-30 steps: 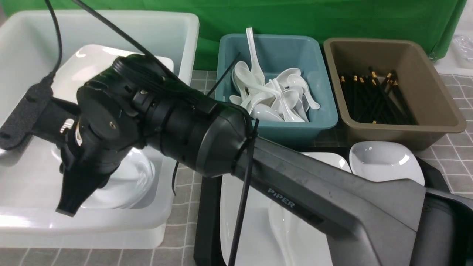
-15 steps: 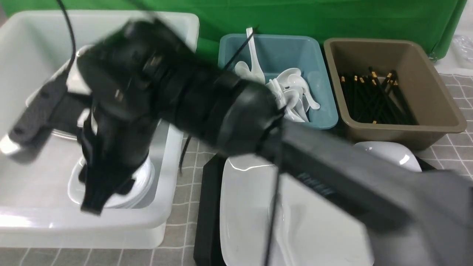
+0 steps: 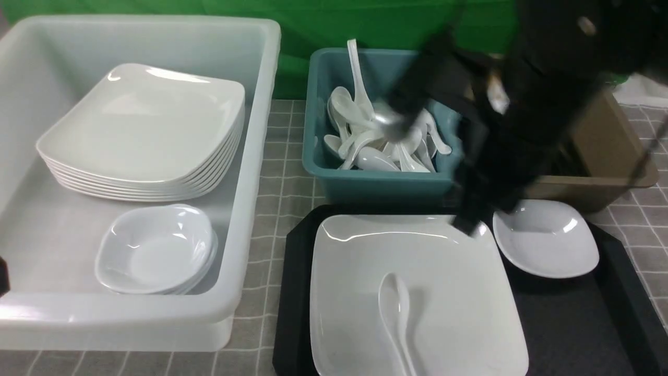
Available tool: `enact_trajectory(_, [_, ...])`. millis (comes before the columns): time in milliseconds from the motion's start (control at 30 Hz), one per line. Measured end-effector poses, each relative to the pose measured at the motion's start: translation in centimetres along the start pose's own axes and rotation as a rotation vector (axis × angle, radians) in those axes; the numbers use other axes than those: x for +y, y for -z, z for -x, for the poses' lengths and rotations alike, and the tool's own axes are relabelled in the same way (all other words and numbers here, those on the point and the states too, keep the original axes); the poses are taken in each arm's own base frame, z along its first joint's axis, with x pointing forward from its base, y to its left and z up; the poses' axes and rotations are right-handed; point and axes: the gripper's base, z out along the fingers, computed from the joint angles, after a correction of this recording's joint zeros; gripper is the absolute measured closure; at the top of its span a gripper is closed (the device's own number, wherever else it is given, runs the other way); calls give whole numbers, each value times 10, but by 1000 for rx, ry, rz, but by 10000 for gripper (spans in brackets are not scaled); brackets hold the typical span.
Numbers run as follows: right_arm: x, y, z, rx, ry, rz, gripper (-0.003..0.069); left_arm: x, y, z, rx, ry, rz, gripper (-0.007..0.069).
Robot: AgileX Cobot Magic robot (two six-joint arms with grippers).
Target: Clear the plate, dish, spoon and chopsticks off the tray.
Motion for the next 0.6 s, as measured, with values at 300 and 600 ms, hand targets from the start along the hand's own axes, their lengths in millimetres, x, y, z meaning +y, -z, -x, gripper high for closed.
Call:
enact_trajectory(300, [-34,-104,-65,25,-97,-2,202,1,-1,4,-41,-20,14,603])
enact_trajectory(600, [-39,-147,-57,-2,21,-43,194,1,-1,3,-24,-18,7,603])
